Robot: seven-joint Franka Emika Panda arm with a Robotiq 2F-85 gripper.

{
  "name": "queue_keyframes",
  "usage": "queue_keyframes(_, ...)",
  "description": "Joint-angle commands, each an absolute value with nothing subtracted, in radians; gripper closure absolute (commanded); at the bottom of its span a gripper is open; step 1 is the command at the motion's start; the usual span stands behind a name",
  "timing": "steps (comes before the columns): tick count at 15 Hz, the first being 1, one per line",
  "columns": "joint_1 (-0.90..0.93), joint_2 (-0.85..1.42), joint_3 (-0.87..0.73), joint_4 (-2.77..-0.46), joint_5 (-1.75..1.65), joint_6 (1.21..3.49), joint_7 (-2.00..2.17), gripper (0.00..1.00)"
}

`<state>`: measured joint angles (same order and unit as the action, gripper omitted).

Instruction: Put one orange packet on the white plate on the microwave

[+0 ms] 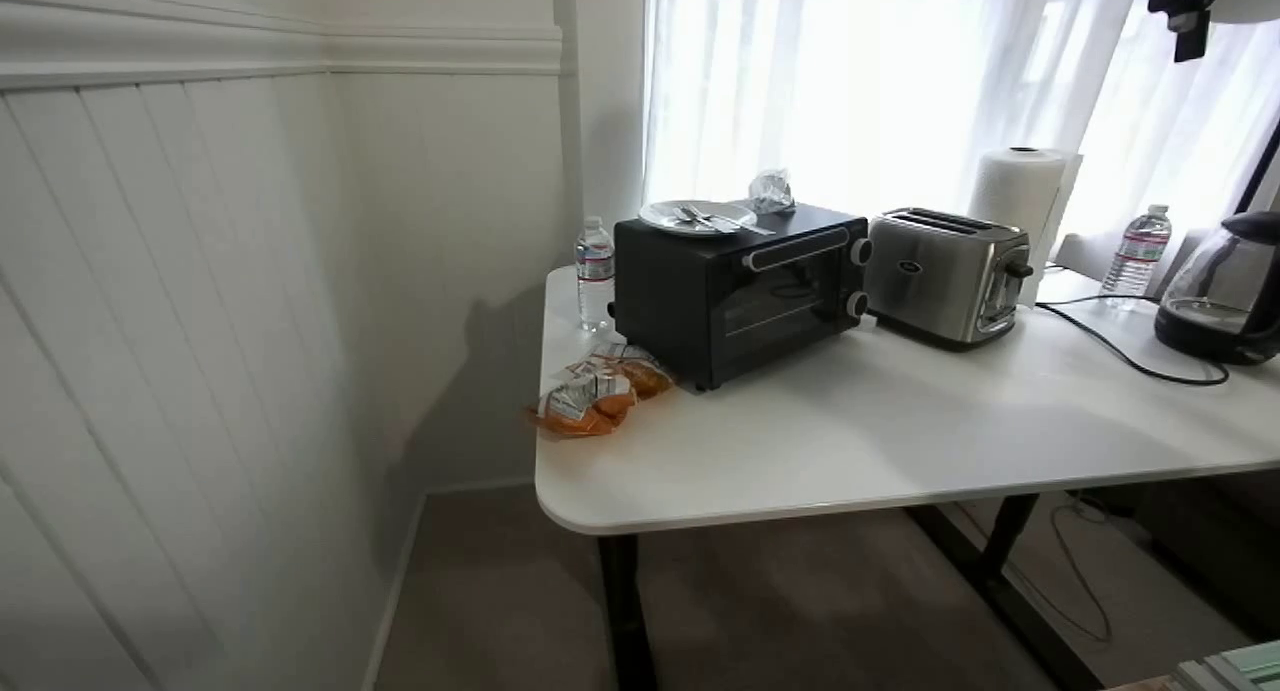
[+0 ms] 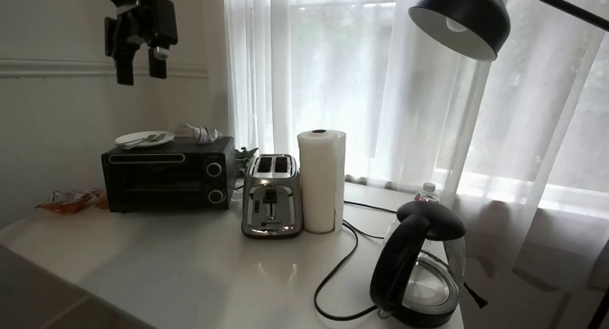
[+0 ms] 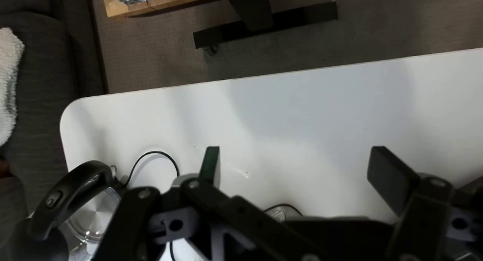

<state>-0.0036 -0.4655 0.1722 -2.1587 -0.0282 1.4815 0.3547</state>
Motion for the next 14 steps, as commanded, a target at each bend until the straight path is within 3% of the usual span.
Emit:
queue_keyframes(1, 0.009, -0.469, 0.173, -2.158, -0.056, 1.492, 0.355, 0.0)
queue_keyframes(14, 0.351, -0.688, 0.318, -2.32, 0.149, 1.577, 0.069, 0.0)
